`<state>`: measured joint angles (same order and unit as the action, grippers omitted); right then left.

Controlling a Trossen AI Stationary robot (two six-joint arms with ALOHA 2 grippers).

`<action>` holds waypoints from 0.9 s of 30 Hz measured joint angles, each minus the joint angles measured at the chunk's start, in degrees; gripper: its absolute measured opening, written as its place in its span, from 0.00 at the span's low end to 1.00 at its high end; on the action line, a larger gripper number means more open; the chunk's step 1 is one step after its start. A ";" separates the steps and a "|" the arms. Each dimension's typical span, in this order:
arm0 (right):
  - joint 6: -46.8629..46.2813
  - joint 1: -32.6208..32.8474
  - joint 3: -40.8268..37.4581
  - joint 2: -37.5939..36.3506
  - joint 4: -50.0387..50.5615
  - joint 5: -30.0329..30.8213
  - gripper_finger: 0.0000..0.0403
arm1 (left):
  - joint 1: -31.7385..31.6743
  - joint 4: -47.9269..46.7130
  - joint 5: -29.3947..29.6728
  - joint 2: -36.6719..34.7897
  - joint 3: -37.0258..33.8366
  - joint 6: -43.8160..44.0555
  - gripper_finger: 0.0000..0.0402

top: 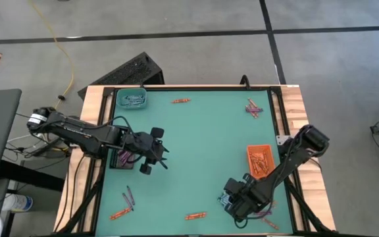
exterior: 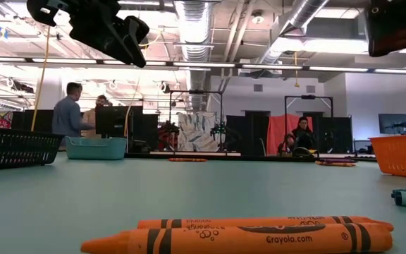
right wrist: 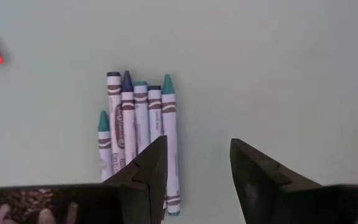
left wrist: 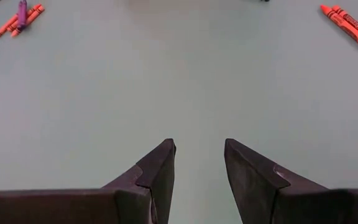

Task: Sort crayons
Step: Put the green crayon into the green bin

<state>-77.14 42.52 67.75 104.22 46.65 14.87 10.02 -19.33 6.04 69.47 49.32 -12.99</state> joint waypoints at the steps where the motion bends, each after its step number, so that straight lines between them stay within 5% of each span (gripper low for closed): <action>1: 0.16 0.00 0.00 0.06 0.01 0.00 0.41 | 0.00 0.01 0.00 0.00 0.00 0.00 0.32; 27: 0.90 0.00 -2.25 2.44 -5.44 -0.08 0.41 | 0.00 0.84 -0.28 0.00 -0.02 -0.02 0.32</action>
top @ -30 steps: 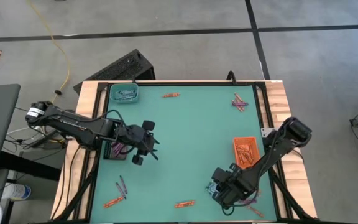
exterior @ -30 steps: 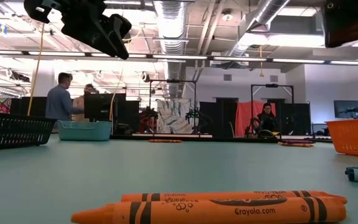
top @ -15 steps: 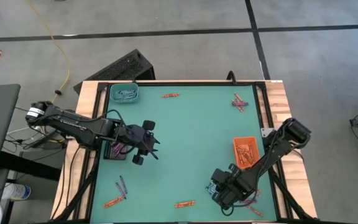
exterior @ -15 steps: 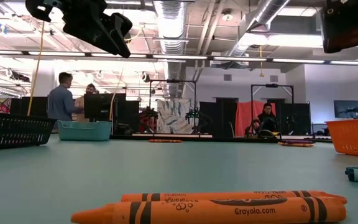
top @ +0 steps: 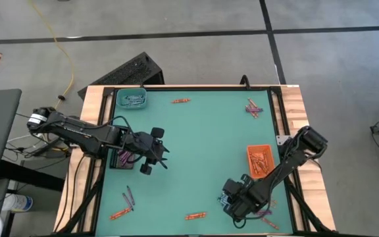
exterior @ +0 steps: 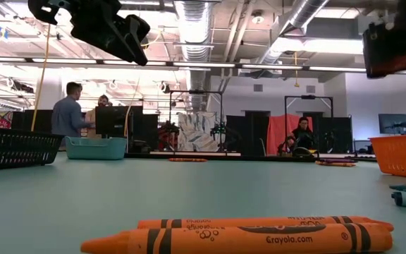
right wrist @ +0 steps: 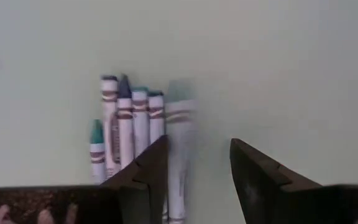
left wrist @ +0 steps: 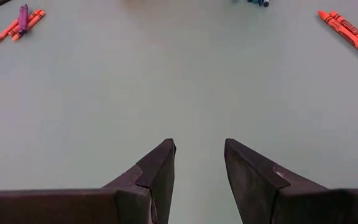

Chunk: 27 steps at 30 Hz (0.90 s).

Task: Sort crayons
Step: Put the green crayon into the green bin

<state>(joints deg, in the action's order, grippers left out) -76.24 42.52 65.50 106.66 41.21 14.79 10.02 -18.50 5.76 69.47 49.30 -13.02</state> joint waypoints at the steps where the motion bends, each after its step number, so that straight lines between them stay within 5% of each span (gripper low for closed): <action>1: 0.23 0.00 0.26 1.02 -0.20 -0.76 0.41 | 0.00 -0.02 0.01 0.00 0.00 0.00 0.32; 10: 1.65 0.00 4.41 3.99 4.88 -0.52 0.37 | 0.09 0.04 -0.06 0.02 0.00 -0.28 0.32; 23: 2.02 -0.22 5.05 4.01 7.92 -0.08 0.03 | 0.09 0.48 -0.46 0.02 0.00 -0.12 0.32; 27: 2.80 -0.61 5.05 3.99 7.94 -0.03 0.02 | 0.09 0.41 -0.46 0.02 0.00 -0.02 0.32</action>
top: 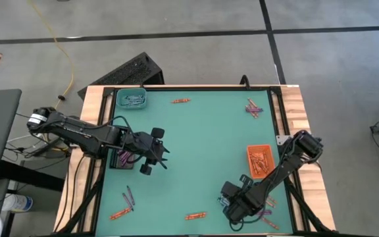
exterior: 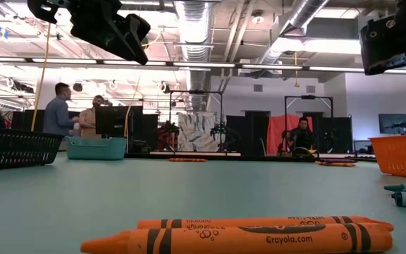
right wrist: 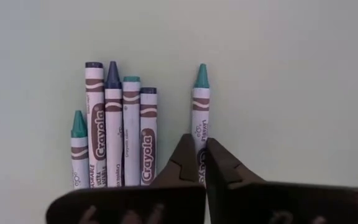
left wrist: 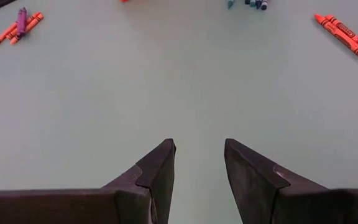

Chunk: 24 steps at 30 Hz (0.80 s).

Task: Sort crayons
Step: Put the green crayon into the green bin

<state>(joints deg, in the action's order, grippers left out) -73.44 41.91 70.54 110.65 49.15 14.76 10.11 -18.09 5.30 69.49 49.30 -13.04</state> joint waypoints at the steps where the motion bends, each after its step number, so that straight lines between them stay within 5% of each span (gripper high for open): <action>1: 0.26 -0.17 0.00 0.00 0.00 0.00 0.01 | 0.00 -0.04 0.00 0.00 0.00 0.00 0.32; 12: 6.72 -2.87 8.33 0.20 12.64 7.31 0.00 | 0.01 2.26 -3.81 0.00 -0.42 -0.53 0.32; 24: 20.34 -4.89 20.92 0.11 14.18 35.66 0.00 | 0.04 42.11 -7.47 0.02 -14.37 -4.37 0.32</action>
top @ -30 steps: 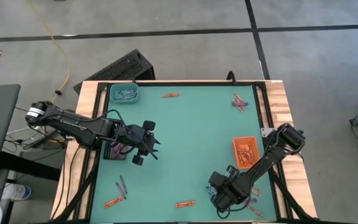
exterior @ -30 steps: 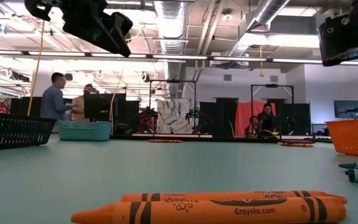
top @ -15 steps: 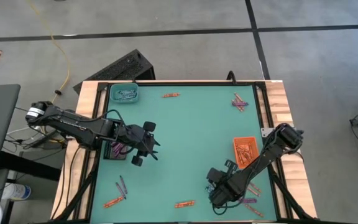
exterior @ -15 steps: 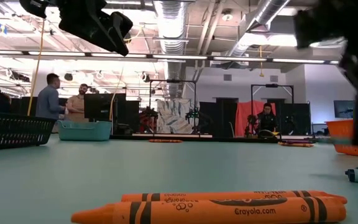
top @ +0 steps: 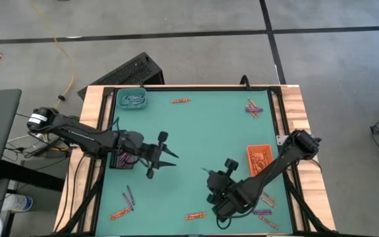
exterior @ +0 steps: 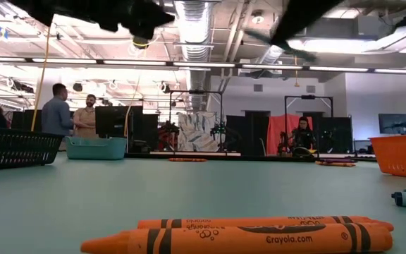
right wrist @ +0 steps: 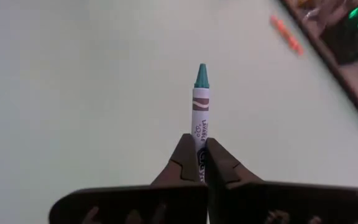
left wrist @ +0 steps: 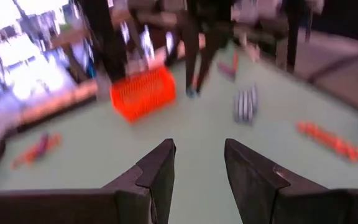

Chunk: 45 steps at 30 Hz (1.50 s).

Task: Sort crayons
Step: Put the green crayon into the green bin

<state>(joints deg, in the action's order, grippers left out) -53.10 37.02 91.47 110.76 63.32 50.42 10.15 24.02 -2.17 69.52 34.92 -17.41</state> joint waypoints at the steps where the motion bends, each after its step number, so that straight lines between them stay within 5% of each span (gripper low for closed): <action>1: 1.72 0.02 0.83 0.02 -0.58 1.84 0.00 | -0.02 3.56 -0.97 -0.02 -1.02 0.34 0.32; 9: 22.72 -1.28 5.66 -0.02 -13.70 11.65 0.00 | 0.00 19.20 -2.57 0.12 -4.87 4.59 0.32; 20: 50.17 -4.24 6.24 -0.04 -37.74 11.53 0.00 | 0.76 32.55 -8.09 6.61 -4.86 8.79 0.32; 35: 53.62 -5.24 6.24 -0.09 -41.29 10.76 0.00 | 4.46 38.48 -4.42 6.71 -4.86 2.04 0.32; 45: 55.08 -6.75 6.24 -0.11 -42.98 7.82 0.00 | 4.72 38.94 -3.46 6.71 -4.84 0.30 0.16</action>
<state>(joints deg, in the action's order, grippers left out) 1.98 30.26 97.71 110.65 20.34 58.24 14.87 62.96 -5.63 76.23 30.09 -17.11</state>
